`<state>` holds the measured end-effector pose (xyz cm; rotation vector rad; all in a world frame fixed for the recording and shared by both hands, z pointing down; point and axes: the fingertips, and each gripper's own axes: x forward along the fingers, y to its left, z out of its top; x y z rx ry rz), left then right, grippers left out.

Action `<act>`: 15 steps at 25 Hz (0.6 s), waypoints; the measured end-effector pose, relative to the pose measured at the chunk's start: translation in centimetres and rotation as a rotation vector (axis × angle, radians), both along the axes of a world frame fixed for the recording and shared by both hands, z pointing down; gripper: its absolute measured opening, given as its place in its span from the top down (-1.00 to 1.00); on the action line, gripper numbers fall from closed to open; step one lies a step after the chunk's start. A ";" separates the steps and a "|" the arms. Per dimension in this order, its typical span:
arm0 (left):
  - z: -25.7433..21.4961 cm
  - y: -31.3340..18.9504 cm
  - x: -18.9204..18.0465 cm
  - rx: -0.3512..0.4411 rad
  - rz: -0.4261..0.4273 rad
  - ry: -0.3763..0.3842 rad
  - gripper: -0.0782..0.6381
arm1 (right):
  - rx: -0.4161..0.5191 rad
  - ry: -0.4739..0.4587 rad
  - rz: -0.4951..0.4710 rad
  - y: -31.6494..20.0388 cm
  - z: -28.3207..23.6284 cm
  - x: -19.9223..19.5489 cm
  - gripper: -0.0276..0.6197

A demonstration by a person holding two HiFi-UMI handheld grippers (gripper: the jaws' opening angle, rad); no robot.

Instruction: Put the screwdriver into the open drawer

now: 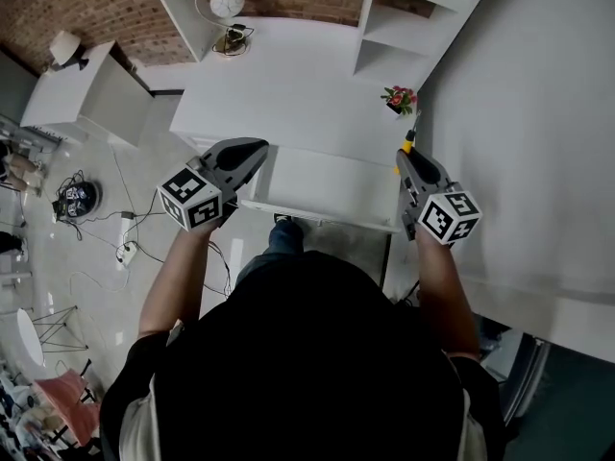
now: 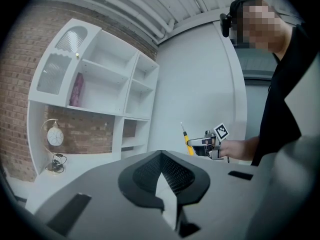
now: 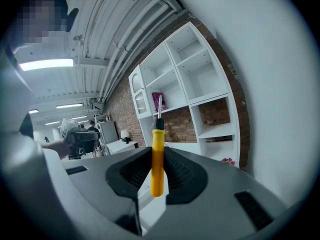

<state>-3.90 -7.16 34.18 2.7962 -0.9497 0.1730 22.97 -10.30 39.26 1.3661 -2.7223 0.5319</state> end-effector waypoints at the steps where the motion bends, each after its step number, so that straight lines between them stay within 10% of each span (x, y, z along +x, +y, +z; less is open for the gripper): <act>1: -0.1 -0.1 0.1 0.004 0.010 0.006 0.74 | 0.001 0.002 0.003 0.0 -0.1 0.0 0.66; 15: 1.1 -5.1 1.3 -0.022 0.084 0.021 0.74 | -0.020 0.021 0.074 -3.1 0.1 1.6 0.66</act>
